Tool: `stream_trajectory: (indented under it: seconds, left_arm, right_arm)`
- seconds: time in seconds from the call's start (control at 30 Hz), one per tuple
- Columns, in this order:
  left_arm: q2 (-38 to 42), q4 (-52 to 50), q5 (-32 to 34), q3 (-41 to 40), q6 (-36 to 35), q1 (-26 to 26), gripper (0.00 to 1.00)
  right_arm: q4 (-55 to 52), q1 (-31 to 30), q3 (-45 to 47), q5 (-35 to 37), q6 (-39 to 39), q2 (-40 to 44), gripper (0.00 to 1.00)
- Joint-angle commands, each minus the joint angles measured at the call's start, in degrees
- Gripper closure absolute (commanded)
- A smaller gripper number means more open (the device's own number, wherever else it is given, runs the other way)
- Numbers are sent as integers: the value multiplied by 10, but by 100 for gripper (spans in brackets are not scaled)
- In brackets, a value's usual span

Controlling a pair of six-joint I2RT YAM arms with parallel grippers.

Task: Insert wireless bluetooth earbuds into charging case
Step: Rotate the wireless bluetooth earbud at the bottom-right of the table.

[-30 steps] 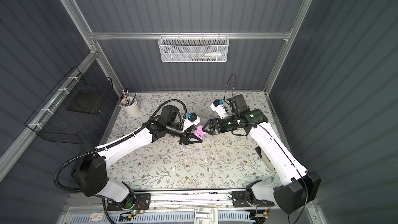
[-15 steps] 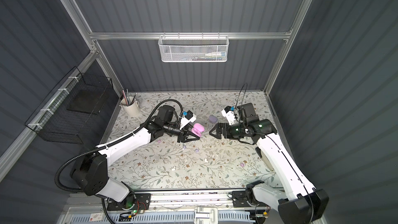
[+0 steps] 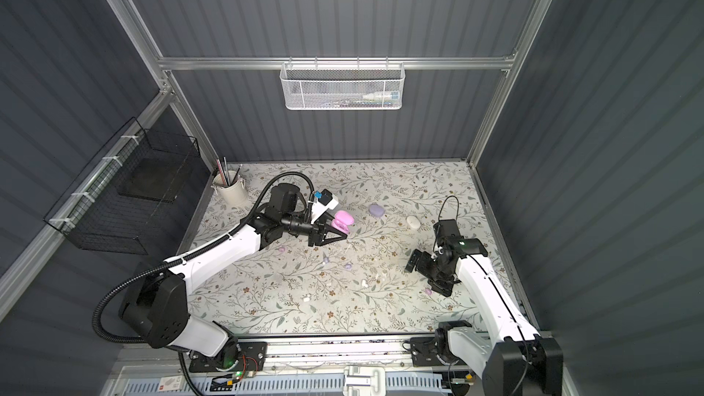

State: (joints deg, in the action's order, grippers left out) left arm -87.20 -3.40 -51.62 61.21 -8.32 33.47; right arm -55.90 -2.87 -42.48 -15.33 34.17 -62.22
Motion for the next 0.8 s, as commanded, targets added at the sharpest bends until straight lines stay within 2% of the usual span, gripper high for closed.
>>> stream_trajectory:
  seconds: [0.0, 0.23, 0.6, 0.77]
  left_arm:
    - [19, 2, -4, -5, 1, -2, 77]
    - [26, -4, -2, -6, -5, -2, 77]
    - [31, -8, -1, -10, -7, -2, 77]
    - [31, -9, -2, -10, -7, -2, 77]
  right_arm:
    - [24, 9, 12, 27, 12, -33, 2]
    - [59, 15, 29, 65, 37, -86, 1]
    - [135, 14, 58, 19, 59, -137, 2]
    - [150, -17, 53, -16, 84, -142, 3]
